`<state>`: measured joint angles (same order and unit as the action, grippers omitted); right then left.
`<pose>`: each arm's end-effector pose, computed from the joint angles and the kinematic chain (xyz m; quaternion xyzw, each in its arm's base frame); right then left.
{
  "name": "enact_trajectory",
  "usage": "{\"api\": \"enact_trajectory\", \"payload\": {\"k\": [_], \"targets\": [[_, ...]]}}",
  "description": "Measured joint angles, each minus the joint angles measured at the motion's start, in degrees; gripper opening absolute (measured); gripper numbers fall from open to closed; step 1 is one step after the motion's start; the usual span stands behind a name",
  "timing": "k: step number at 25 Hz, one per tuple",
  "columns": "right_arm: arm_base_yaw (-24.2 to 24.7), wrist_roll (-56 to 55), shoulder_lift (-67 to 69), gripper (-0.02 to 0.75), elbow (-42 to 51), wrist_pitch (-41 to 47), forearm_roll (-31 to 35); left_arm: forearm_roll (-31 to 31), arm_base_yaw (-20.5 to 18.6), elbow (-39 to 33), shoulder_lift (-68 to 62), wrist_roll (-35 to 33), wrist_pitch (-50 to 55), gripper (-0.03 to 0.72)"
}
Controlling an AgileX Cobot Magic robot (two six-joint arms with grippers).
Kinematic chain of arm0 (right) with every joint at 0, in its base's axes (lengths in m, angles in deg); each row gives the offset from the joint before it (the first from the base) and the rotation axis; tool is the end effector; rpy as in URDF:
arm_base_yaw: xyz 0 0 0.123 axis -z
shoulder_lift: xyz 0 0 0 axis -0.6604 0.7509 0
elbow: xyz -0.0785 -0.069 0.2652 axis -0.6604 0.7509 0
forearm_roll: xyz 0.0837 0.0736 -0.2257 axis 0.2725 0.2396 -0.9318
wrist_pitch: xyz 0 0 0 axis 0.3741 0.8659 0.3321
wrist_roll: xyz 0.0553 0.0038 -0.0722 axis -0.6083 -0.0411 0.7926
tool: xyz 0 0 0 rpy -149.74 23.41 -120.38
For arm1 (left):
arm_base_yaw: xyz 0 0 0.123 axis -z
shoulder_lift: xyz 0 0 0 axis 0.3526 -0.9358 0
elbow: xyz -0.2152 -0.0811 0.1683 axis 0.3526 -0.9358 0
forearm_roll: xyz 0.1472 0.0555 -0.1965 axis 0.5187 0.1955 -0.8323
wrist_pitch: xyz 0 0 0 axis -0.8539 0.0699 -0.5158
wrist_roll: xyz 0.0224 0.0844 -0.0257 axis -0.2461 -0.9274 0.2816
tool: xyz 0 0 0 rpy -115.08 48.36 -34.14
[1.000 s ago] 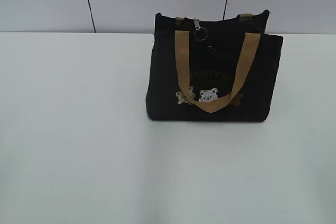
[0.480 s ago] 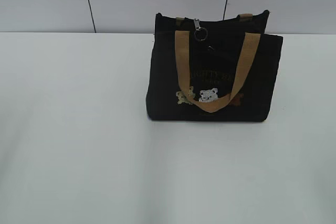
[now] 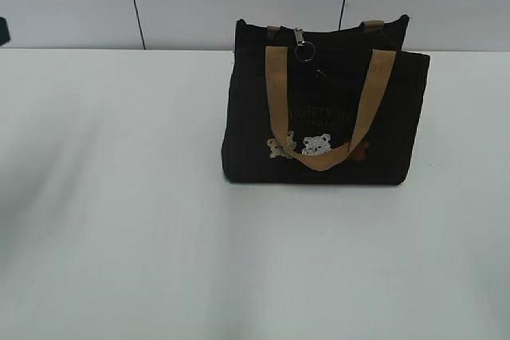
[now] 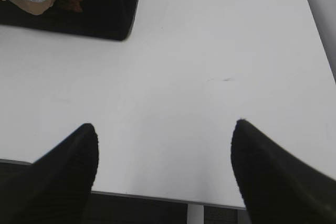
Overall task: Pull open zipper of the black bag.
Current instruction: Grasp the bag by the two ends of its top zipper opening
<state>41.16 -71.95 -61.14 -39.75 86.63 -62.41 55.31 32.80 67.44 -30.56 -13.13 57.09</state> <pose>-0.0039 0.0054 0.2653 -0.0813 0.8642 -0.0110 0.4965 0.2122 -0.0457 0.2917 0.0411 0.8154 -0.0930 0.5699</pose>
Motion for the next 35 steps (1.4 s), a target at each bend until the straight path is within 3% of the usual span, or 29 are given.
{"api": "enact_trajectory", "payload": {"k": [5,13,21,26,30,35], "targets": [[0.00,0.00,0.00,0.595,0.00,0.00,0.00,-6.13,0.69,1.13,-11.25,0.00,-3.14,0.343],[0.00,0.00,0.00,0.595,0.00,0.00,0.00,-5.88,0.69,6.38,-19.94,0.00,0.00,0.364],[0.00,0.00,0.00,0.595,0.00,0.00,0.00,-6.84,0.69,14.49,-27.57,0.00,9.87,0.364],[0.00,0.00,0.00,0.595,0.00,0.00,0.00,-6.71,-1.46,17.88,-30.20,-0.42,12.66,0.356],[0.00,0.00,0.00,0.595,0.00,0.00,0.00,-6.77,-3.13,21.21,-32.39,-3.62,15.99,0.345],[0.00,0.00,0.00,0.595,0.00,0.00,0.00,-11.60,-3.40,23.76,-34.98,-12.14,17.38,0.344]]}}
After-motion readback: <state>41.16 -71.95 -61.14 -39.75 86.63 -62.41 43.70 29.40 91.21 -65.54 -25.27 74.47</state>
